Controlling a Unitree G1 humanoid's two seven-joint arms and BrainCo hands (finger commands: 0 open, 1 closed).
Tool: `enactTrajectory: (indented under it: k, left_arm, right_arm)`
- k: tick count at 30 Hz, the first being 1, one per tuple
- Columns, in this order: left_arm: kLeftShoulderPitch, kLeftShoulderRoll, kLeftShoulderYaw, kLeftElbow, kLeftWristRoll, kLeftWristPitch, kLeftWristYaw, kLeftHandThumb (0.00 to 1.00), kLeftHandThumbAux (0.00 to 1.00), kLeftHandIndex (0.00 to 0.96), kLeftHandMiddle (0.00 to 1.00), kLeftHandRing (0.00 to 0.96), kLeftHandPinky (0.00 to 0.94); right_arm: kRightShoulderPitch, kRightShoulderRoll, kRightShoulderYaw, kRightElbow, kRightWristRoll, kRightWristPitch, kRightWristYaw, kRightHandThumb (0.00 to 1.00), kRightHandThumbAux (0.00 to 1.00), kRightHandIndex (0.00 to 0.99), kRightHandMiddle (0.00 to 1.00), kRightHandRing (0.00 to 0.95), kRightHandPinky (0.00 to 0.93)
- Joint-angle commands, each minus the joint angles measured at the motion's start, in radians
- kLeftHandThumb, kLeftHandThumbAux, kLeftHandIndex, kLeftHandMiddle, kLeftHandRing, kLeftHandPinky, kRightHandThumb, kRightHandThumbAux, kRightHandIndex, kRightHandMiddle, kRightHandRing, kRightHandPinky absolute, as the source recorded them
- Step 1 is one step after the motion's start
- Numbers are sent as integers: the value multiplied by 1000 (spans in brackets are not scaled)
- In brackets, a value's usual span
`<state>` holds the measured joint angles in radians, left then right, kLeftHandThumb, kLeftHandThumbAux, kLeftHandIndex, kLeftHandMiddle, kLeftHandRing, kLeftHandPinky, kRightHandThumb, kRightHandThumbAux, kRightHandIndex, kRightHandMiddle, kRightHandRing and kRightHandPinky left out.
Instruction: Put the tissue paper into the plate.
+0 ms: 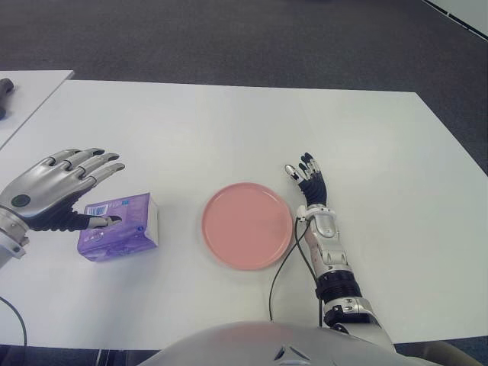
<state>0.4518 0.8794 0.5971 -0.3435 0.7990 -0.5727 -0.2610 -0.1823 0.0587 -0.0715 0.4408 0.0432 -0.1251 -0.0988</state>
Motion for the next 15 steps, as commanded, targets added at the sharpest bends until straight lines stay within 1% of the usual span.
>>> enactTrajectory:
  k: [1,15]
  left_arm:
    - [12,9,-24,14,14,-8,5,133,264,0,0,0,0]
    - [21,38,-64,35,-5,-8,-31,103,237,0,0,0,0]
  right_arm:
    - [52,11,-9,50,11,54,1,204,660,0,0,0,9]
    - [57,10,-11,40,11,58,4,204,660,0,0,0,9]
